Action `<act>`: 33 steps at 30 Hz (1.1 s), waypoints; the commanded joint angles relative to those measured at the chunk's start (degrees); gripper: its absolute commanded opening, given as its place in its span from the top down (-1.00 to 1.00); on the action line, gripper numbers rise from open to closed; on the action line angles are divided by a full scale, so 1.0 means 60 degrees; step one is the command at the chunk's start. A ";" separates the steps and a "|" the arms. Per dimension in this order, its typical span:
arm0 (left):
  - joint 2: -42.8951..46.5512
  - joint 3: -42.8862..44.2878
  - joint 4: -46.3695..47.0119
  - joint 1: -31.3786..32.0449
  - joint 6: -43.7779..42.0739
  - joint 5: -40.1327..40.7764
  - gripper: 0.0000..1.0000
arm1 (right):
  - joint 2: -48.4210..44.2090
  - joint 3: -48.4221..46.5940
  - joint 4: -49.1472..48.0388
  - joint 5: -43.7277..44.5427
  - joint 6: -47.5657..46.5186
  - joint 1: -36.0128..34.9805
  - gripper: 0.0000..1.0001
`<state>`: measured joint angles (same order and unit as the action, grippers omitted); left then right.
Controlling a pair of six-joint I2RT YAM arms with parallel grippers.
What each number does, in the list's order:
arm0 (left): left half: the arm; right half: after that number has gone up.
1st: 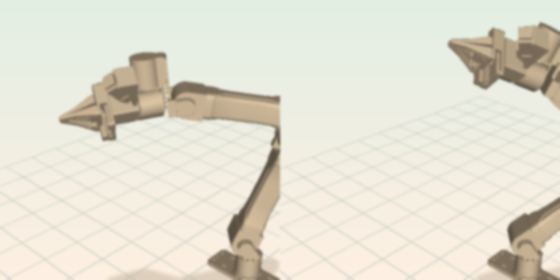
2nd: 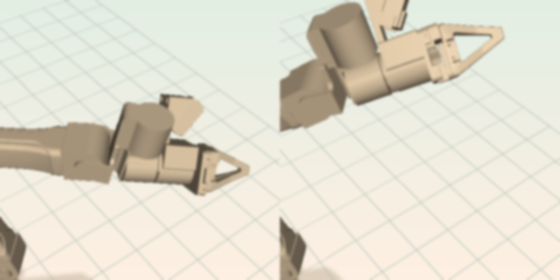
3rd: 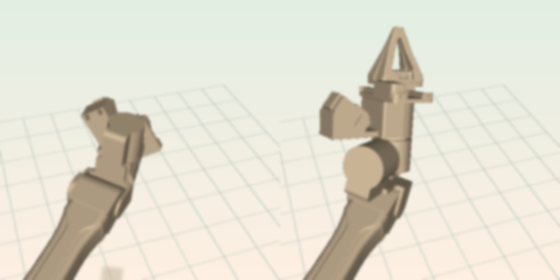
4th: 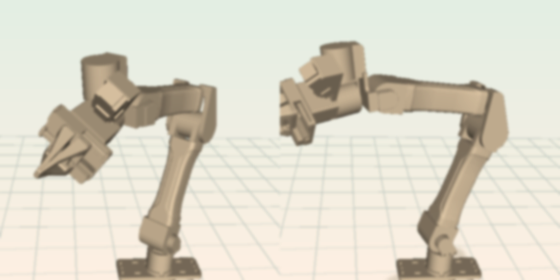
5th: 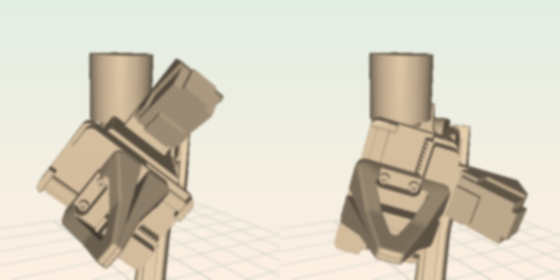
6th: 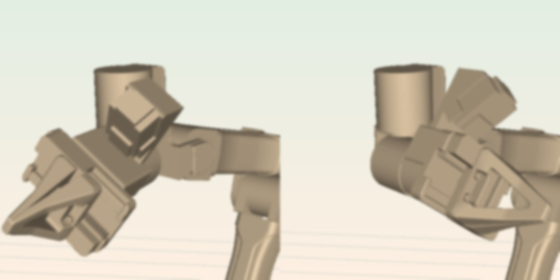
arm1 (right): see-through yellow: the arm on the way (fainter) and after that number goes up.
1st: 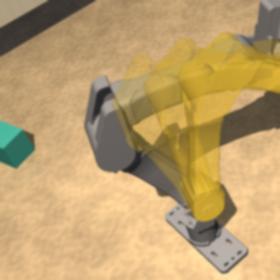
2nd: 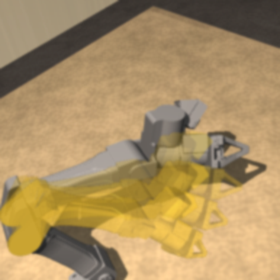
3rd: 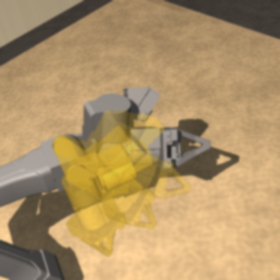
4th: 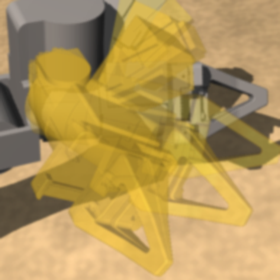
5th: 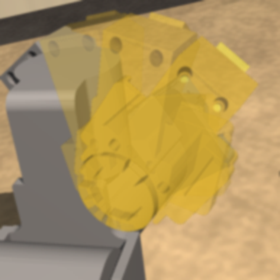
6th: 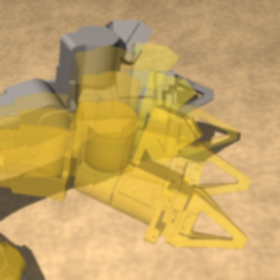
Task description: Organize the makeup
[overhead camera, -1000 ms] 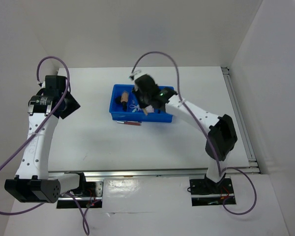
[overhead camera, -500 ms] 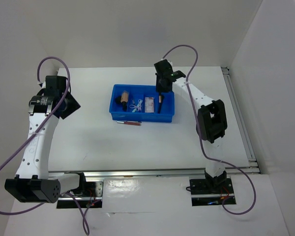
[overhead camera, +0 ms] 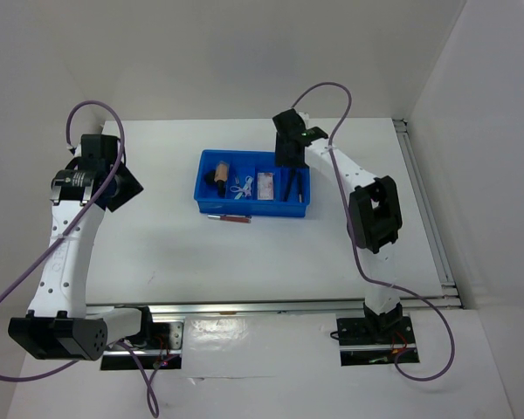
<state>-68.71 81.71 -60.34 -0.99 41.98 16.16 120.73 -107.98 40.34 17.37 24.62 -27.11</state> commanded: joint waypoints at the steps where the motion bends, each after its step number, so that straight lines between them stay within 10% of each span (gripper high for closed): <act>1: 0.0216 -0.0025 0.0168 -0.0069 -0.0170 -0.0043 -0.08 | -0.0491 -0.0079 0.0308 0.0679 -0.0059 -0.0342 -0.21; 7: 0.0216 -0.0025 0.0168 -0.0069 -0.0170 -0.0043 -0.08 | -0.2248 0.2364 -0.2721 -0.0781 -0.3166 -0.2205 0.04; 14: 0.0129 0.0091 0.0168 -0.0156 -0.0082 -0.0043 -0.08 | -0.1680 0.2631 -0.2212 -0.1811 -0.4235 -0.4472 -0.04; 33: 0.0216 0.0268 0.0168 -0.0157 -0.0082 0.0045 -0.08 | 0.0855 0.1386 -0.1947 -0.0742 -0.4074 -0.4505 -0.23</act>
<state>-68.71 81.73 -59.99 -1.58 42.02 16.19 126.04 -97.21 29.74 10.72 1.13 -54.33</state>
